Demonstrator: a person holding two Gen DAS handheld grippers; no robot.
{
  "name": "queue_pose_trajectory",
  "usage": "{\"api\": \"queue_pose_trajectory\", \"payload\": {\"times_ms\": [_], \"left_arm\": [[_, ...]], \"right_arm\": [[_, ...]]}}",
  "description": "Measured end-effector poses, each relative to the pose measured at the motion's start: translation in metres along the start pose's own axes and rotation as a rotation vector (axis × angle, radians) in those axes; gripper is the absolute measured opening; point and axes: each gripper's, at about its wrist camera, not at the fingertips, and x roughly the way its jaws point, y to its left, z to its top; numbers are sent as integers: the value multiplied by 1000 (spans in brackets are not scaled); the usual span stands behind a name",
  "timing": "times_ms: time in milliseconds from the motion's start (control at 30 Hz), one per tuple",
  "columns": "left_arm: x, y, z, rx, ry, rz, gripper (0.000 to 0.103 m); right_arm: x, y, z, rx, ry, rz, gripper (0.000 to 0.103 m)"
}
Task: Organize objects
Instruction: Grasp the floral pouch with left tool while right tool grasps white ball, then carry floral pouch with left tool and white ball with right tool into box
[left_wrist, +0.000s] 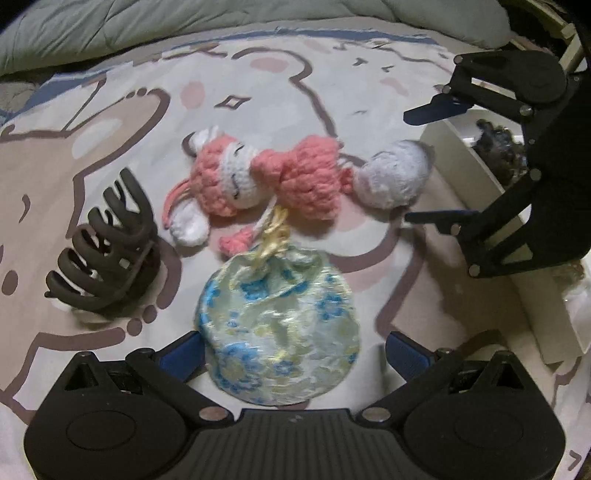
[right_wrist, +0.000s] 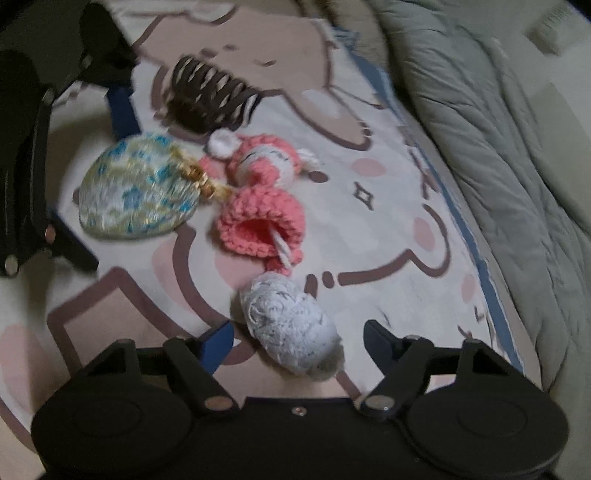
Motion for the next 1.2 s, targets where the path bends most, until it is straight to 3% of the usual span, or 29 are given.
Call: {"api": "queue_pose_trajectory", "payload": {"times_ms": [200, 333, 400, 500, 1200], "left_arm": [[7, 13, 1, -53, -5, 10, 102], [7, 10, 3, -39, -13, 16, 94], [5, 7, 3, -39, -14, 12, 87], [2, 8, 4, -54, -23, 8, 84], [-78, -11, -4, -148, -237, 24, 84]], "right_arm": [[15, -3, 3, -31, 9, 35, 53], [16, 1, 0, -42, -5, 45, 51], [14, -1, -1, -14, -11, 50, 48], [9, -7, -3, 45, -17, 57, 46], [-74, -34, -24, 807, -95, 94, 46]]}}
